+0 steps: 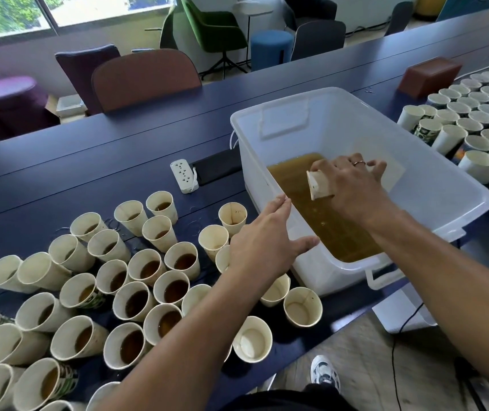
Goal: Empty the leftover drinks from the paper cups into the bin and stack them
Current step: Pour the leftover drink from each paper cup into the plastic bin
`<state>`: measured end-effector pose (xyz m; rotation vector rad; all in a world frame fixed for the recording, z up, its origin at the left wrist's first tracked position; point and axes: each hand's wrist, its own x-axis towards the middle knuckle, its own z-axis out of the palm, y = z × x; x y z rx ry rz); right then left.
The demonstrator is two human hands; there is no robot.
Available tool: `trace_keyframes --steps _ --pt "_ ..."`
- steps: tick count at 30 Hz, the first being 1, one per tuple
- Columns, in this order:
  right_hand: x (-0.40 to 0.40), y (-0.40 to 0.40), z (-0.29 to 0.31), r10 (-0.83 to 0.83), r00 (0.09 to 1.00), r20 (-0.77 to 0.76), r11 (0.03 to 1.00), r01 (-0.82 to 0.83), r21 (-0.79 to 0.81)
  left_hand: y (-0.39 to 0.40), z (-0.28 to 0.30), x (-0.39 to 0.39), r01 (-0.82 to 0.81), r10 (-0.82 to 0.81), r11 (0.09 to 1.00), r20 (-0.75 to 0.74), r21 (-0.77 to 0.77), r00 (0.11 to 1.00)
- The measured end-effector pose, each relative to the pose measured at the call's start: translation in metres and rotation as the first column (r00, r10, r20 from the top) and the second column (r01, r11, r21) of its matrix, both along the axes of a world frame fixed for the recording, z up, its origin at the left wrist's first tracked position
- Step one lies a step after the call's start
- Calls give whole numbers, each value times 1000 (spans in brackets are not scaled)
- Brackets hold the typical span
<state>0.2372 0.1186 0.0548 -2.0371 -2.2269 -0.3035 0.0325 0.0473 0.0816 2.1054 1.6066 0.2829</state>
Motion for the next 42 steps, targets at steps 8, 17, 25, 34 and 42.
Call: trace_keyframes --steps 8,17,25,34,42 --pt "0 1 1 -51 998 -49 996 47 -77 1 -7 0 -7 7 1000 33 22 999" --pt "-42 -19 47 33 740 -672 987 84 141 20 2 -40 -110 87 993 387 37 918" --pt "-123 -40 65 225 479 -849 972 -169 162 17 25 -87 -172 65 977 586 128 808" --pt "-173 -52 49 121 423 -898 852 -508 -125 -16 -20 -142 -427 322 902 576 53 751" --pt "-206 -20 24 145 576 -804 923 -371 -99 -37 -49 -171 -474 416 879 398 55 818"
